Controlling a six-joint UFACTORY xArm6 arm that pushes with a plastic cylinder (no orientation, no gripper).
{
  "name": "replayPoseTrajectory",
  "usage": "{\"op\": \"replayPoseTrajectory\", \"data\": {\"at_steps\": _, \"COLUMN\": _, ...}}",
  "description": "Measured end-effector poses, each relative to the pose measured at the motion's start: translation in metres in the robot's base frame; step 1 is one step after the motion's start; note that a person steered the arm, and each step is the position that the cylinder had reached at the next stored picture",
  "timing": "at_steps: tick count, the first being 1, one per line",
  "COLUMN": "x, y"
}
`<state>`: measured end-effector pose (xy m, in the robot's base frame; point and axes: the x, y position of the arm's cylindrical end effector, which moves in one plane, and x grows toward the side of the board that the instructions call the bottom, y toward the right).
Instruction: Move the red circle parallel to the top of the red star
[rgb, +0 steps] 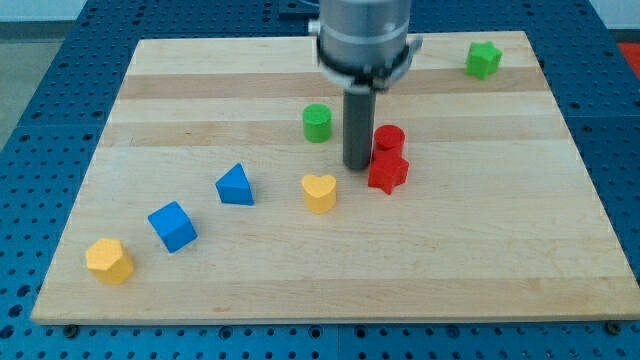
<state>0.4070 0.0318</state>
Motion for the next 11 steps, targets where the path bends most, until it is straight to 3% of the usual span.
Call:
{"op": "replayPoseTrajectory", "data": {"at_steps": 1, "x": -0.031, "y": 0.003}}
{"op": "replayPoseTrajectory", "data": {"at_steps": 2, "x": -0.031, "y": 0.003}}
{"op": "replayPoseTrajectory", "data": {"at_steps": 4, "x": 0.025, "y": -0.006}}
{"op": "replayPoseTrajectory", "data": {"at_steps": 5, "x": 0.025, "y": 0.005}}
{"op": "replayPoseTrajectory", "data": {"at_steps": 6, "x": 0.025, "y": 0.057}}
{"op": "replayPoseTrajectory", "data": {"at_steps": 7, "x": 0.018, "y": 0.057}}
{"op": "replayPoseTrajectory", "data": {"at_steps": 8, "x": -0.049, "y": 0.060}}
{"op": "replayPoseTrajectory", "data": {"at_steps": 9, "x": -0.060, "y": 0.060}}
{"op": "replayPoseTrajectory", "data": {"at_steps": 11, "x": 0.018, "y": 0.029}}
